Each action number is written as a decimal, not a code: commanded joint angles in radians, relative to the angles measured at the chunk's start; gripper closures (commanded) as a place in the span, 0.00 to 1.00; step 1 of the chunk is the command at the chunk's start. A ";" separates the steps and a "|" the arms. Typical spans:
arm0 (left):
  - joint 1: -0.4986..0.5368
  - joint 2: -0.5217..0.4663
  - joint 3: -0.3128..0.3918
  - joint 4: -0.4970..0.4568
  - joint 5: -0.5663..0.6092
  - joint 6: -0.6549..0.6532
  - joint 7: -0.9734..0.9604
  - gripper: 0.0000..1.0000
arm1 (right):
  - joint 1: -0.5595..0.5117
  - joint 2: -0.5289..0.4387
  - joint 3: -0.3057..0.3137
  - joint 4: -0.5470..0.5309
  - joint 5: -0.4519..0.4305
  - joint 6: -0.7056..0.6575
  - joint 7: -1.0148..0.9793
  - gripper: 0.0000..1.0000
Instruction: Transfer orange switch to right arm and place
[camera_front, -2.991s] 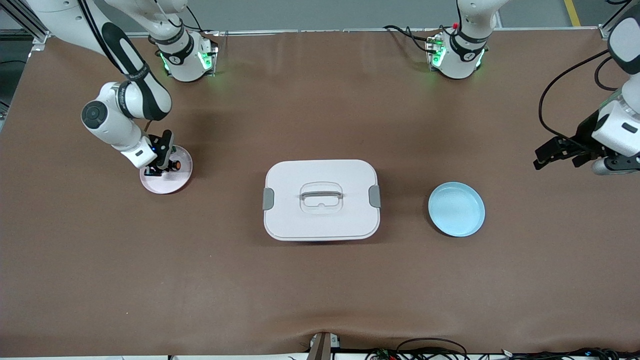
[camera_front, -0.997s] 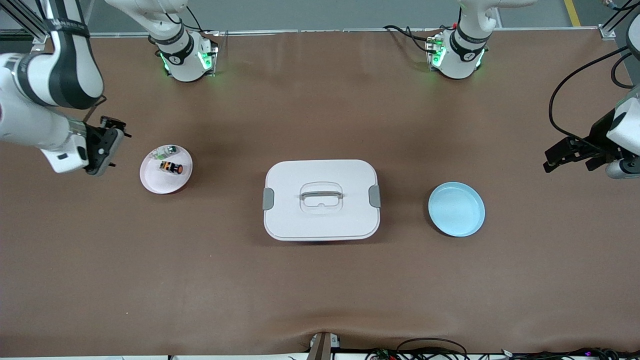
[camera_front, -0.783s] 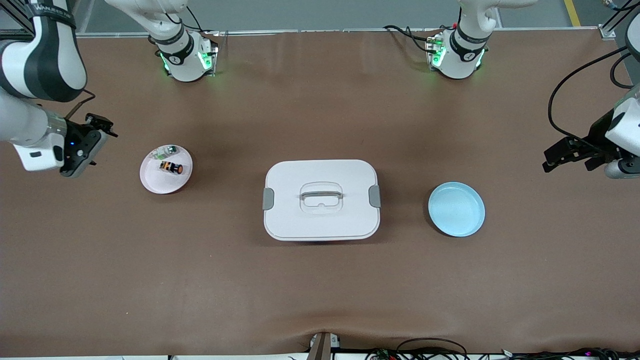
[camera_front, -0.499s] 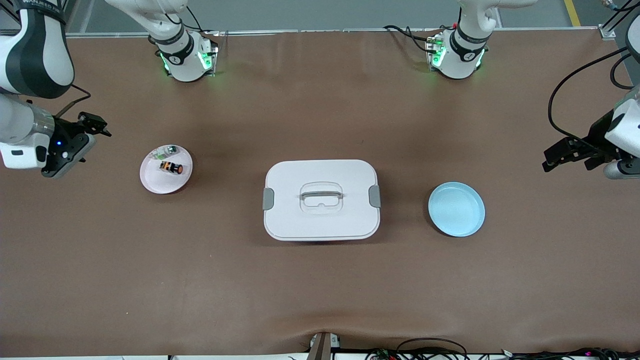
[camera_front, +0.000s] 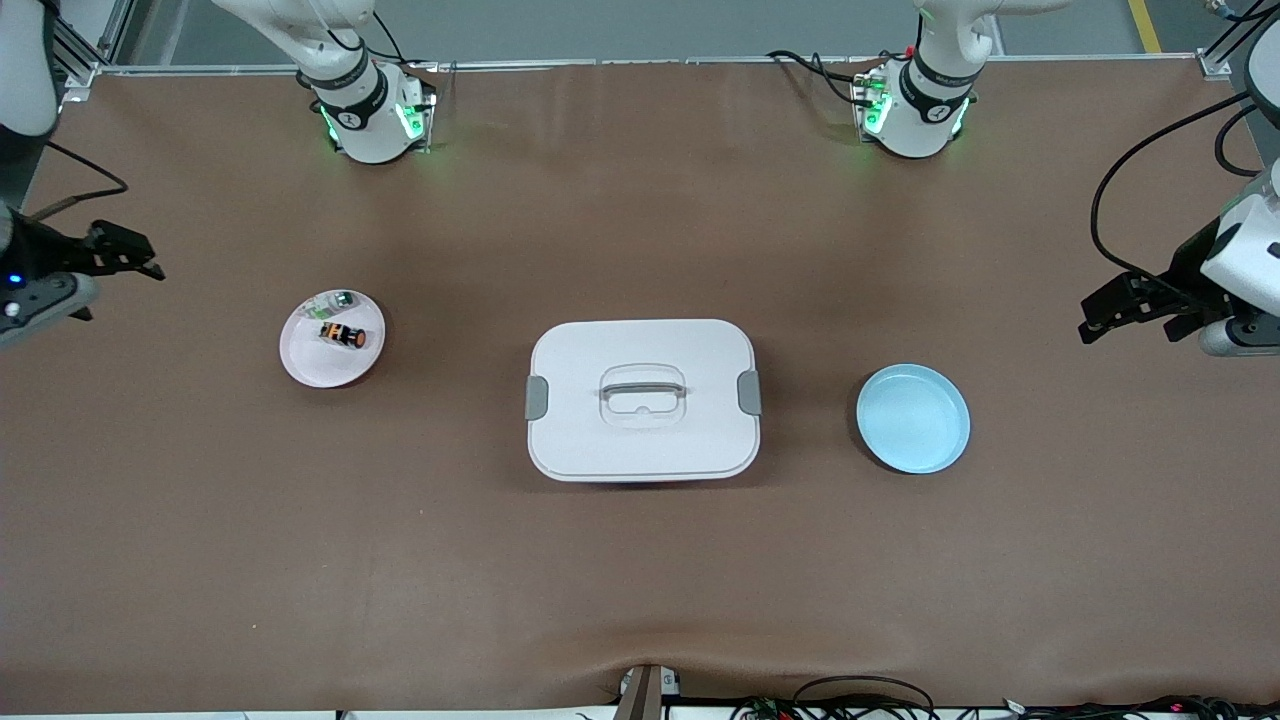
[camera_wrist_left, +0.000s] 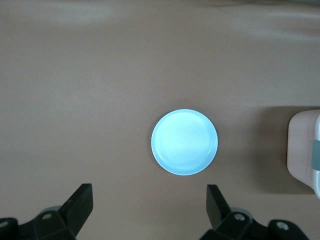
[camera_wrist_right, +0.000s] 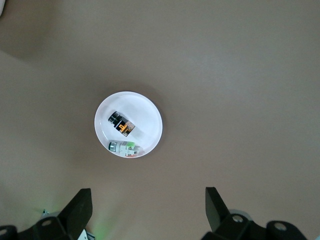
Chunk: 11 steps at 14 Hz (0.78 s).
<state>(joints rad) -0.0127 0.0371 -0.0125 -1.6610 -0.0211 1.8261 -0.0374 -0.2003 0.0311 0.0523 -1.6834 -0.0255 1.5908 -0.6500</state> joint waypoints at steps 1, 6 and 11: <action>0.013 -0.022 -0.017 0.043 0.024 -0.071 -0.012 0.00 | -0.018 0.021 0.015 0.100 0.008 -0.060 0.103 0.00; 0.013 -0.039 -0.018 0.066 0.026 -0.202 -0.016 0.00 | 0.044 0.013 0.027 0.140 0.019 -0.083 0.319 0.00; 0.016 -0.052 -0.029 0.064 0.013 -0.237 -0.044 0.00 | 0.078 0.007 0.027 0.166 0.033 -0.121 0.506 0.00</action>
<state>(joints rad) -0.0103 0.0024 -0.0209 -1.6048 -0.0208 1.6269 -0.0671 -0.1185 0.0315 0.0826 -1.5503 -0.0153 1.4926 -0.1789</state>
